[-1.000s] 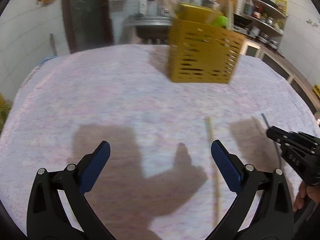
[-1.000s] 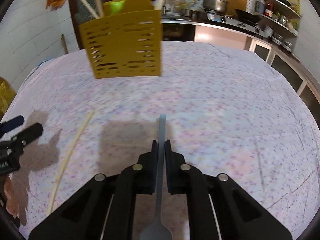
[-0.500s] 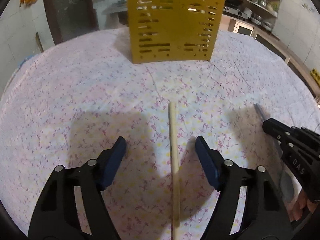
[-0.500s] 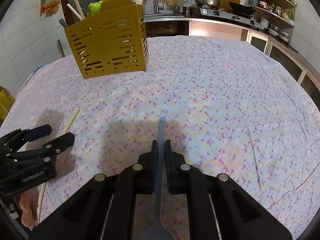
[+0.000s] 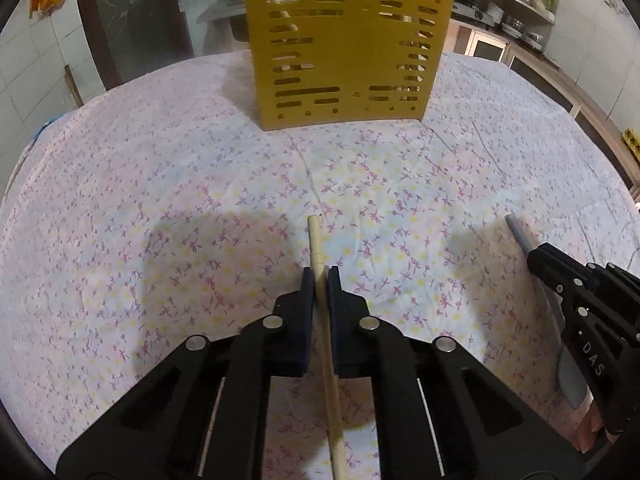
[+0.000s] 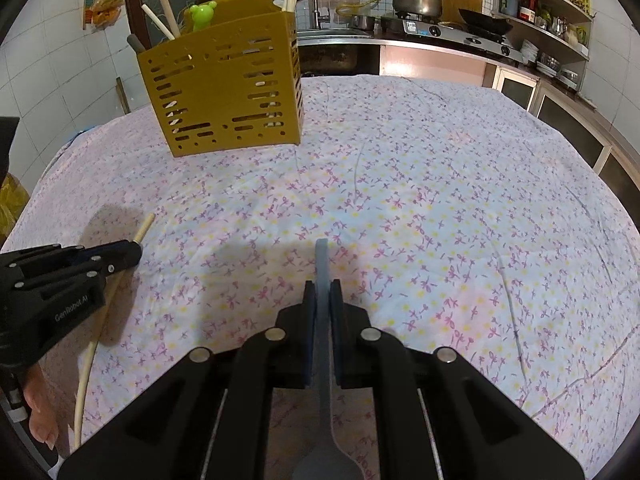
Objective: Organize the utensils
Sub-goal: 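Lift the chopstick with left tool while right tool lifts the grey spatula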
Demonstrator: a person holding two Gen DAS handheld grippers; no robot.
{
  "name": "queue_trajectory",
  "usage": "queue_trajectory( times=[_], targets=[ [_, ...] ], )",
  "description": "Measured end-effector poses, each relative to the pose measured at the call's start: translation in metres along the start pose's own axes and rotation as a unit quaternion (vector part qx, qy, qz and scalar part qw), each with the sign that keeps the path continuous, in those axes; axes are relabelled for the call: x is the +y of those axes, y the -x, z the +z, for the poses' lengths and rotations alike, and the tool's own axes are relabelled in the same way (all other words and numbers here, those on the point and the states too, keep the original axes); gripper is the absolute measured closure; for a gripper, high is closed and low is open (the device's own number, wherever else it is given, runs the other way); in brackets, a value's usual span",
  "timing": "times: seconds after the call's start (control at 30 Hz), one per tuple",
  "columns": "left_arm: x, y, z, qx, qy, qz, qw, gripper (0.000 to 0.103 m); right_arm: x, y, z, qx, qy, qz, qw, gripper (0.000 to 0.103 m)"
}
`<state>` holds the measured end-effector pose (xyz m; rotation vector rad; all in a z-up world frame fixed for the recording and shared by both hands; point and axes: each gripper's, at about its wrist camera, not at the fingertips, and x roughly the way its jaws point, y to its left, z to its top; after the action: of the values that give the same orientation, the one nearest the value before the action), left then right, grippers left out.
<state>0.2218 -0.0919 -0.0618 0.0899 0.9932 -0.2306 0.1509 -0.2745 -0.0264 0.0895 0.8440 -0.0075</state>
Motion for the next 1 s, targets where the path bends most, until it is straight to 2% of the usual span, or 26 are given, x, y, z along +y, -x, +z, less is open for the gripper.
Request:
queue_trajectory(
  times=[0.23, 0.47, 0.63, 0.73, 0.8, 0.83, 0.9, 0.93, 0.97, 1.0],
  targets=[
    [0.012, 0.019, -0.003, -0.025, 0.02, -0.009, 0.9995, 0.098, 0.004, 0.015, 0.0, -0.024, -0.006, 0.003, 1.0, 0.096],
    [0.022, 0.057, -0.006, -0.08, 0.027, -0.005, 0.9965, 0.098, 0.005, 0.036, 0.002, -0.067, -0.02, 0.022, 0.997, 0.096],
    [0.034, 0.094, -0.011, -0.13, 0.041, -0.005, 0.9906, 0.098, 0.003, 0.057, 0.002, -0.11, -0.029, 0.029, 0.993, 0.096],
    [0.039, 0.104, -0.01, -0.135, 0.041, -0.006, 0.9899, 0.098, 0.001, 0.059, 0.006, -0.11, -0.023, 0.028, 0.993, 0.095],
    [0.044, 0.104, -0.008, -0.133, 0.047, -0.002, 0.99, 0.098, -0.005, 0.049, 0.011, -0.09, -0.024, 0.025, 0.995, 0.094],
    [0.047, 0.102, -0.007, -0.129, 0.05, -0.002, 0.9904, 0.098, -0.007, 0.039, 0.015, -0.067, -0.022, 0.025, 0.997, 0.094],
    [0.054, 0.093, -0.005, -0.114, 0.058, -0.005, 0.9918, 0.098, -0.01, 0.028, 0.017, -0.05, -0.016, 0.014, 0.999, 0.085],
    [0.055, 0.087, -0.002, -0.107, 0.06, -0.004, 0.9924, 0.098, -0.01, 0.022, 0.018, -0.04, -0.009, 0.001, 0.999, 0.066],
    [0.058, 0.081, -0.001, -0.1, 0.062, -0.004, 0.9931, 0.098, -0.009, 0.015, 0.019, -0.028, -0.001, -0.008, 1.0, 0.056],
    [0.06, 0.076, -0.002, -0.093, 0.064, -0.005, 0.9936, 0.098, -0.008, 0.011, 0.018, -0.022, 0.003, -0.01, 1.0, 0.056]
  ],
)
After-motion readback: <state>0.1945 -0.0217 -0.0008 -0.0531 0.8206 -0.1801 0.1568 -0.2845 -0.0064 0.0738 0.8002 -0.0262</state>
